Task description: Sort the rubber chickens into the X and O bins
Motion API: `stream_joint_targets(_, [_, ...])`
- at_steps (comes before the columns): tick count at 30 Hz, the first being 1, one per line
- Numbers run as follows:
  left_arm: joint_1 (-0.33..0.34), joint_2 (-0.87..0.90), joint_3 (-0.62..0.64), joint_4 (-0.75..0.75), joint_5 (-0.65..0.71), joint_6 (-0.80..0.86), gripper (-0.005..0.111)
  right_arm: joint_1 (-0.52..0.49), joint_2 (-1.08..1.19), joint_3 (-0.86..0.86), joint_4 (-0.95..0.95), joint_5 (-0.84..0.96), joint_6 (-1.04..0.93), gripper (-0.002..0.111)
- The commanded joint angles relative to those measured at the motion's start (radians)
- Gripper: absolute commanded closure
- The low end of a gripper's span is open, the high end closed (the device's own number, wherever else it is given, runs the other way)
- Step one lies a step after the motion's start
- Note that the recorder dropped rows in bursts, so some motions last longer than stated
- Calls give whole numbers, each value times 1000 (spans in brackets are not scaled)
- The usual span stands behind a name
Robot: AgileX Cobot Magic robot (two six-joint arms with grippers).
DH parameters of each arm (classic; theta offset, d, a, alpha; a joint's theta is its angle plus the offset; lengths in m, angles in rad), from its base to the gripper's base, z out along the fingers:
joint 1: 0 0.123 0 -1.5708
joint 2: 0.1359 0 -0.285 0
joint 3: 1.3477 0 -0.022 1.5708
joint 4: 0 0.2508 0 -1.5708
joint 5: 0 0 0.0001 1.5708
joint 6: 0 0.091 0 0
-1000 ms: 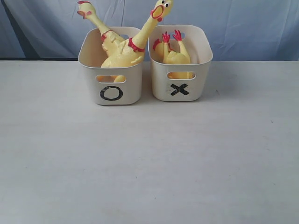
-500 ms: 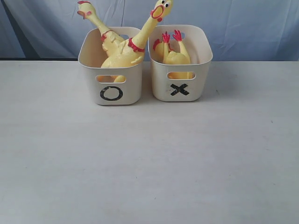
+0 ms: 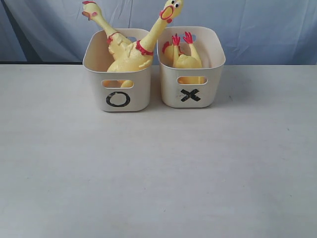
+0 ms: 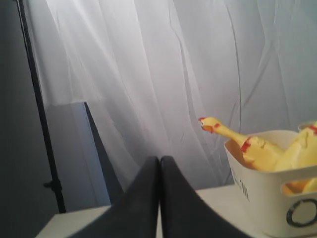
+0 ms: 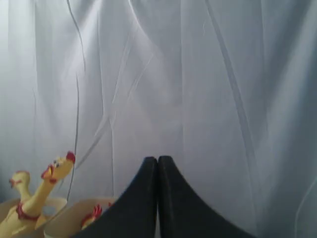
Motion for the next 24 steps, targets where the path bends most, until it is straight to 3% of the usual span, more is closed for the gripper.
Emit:
stream_joint_targets(1, [2, -3, 81, 23, -21, -1, 107, -6, -5, 119, -37, -10, -1, 108])
stream_joint_targets(8, [2, -3, 119, 104, -9, -1, 107, -6, -5, 237, -83, -23, -1, 108])
stream_joint_targets(24, [2, -3, 119, 111, 0, -1, 107, -6, -5, 237, -76, 3, -1, 108])
